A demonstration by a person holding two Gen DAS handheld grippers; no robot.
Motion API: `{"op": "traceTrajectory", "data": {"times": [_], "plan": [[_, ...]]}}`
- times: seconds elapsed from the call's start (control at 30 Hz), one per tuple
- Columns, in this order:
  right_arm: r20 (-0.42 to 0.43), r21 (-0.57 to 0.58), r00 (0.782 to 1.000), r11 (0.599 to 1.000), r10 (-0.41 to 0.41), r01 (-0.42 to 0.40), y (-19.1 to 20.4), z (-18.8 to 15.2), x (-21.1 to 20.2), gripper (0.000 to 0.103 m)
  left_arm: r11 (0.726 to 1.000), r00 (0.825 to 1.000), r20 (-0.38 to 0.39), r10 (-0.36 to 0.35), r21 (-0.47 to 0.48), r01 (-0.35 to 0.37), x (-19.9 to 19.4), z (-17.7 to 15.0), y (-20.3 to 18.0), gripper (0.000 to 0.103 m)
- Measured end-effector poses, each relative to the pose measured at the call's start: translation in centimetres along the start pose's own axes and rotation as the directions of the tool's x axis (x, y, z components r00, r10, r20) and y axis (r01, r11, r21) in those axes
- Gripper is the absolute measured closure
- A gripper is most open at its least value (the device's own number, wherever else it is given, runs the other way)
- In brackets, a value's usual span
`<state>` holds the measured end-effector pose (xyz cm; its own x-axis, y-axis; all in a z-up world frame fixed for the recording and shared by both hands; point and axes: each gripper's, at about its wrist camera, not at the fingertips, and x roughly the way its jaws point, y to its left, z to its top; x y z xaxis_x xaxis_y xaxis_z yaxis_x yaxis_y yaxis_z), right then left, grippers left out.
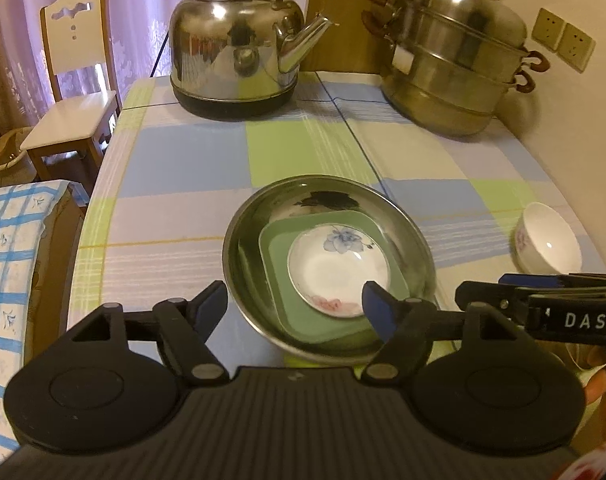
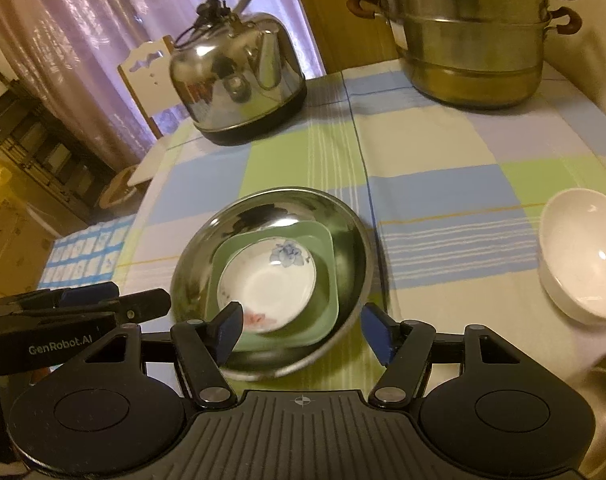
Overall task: Organize plates and bowls
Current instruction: 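Open both grippers to release the saucer on the green plate, then move both grippers to the rim of the wide cream ribbed bowl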
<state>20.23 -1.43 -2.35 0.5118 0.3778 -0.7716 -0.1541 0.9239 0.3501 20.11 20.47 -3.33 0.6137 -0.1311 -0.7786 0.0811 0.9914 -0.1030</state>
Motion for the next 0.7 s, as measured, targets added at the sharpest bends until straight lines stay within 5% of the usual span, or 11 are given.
{"op": "traceTrajectory", "data": {"times": [0.33, 0.7], "plan": [[-0.027, -0.043, 0.999, 0.998, 0.041, -0.042, -0.5, -3.4, -4.8, 0.037, 1.0, 1.0, -0.007, -0.012, 0.019, 0.012, -4.1, -3.2, -2.1, 0.019], [-0.071, -0.052, 0.997, 0.998, 0.029, -0.033, -2.8, -7.2, -8.7, 0.037, 0.999, 0.998, -0.055, -0.022, 0.03, 0.024, -6.2, -6.2, -5.1, 0.019]]}}
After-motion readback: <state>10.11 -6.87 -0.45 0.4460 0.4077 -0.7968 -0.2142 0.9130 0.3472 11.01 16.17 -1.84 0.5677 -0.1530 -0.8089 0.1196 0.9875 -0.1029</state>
